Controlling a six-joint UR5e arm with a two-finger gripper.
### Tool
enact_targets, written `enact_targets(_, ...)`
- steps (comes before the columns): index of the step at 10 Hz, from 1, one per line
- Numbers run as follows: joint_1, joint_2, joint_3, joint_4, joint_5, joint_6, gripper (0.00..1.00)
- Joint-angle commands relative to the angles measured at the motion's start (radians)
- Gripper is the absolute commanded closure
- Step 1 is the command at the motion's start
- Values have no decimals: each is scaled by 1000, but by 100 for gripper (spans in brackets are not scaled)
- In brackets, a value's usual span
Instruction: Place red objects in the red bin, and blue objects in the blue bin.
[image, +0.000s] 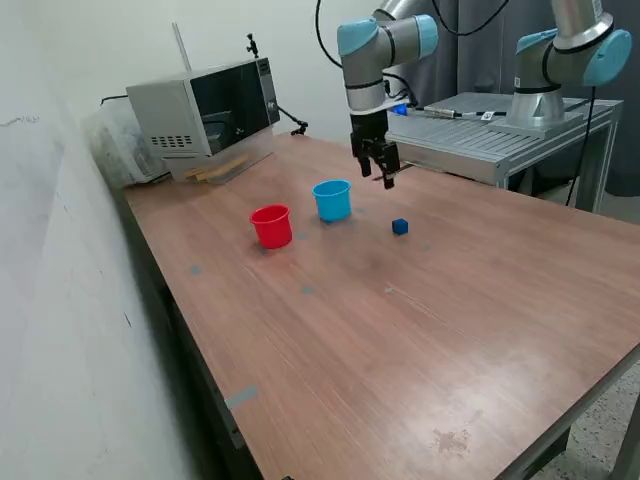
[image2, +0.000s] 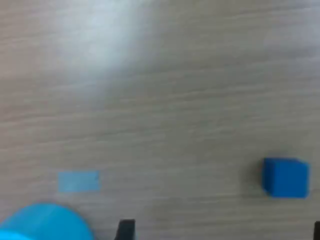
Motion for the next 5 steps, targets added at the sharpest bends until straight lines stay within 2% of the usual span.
enact_targets(1,63,-28,51,-6,45,49,0)
enact_targets(3,114,-28,54,-42,48,75,0)
enact_targets(5,126,-5,51,-49,62,119,0)
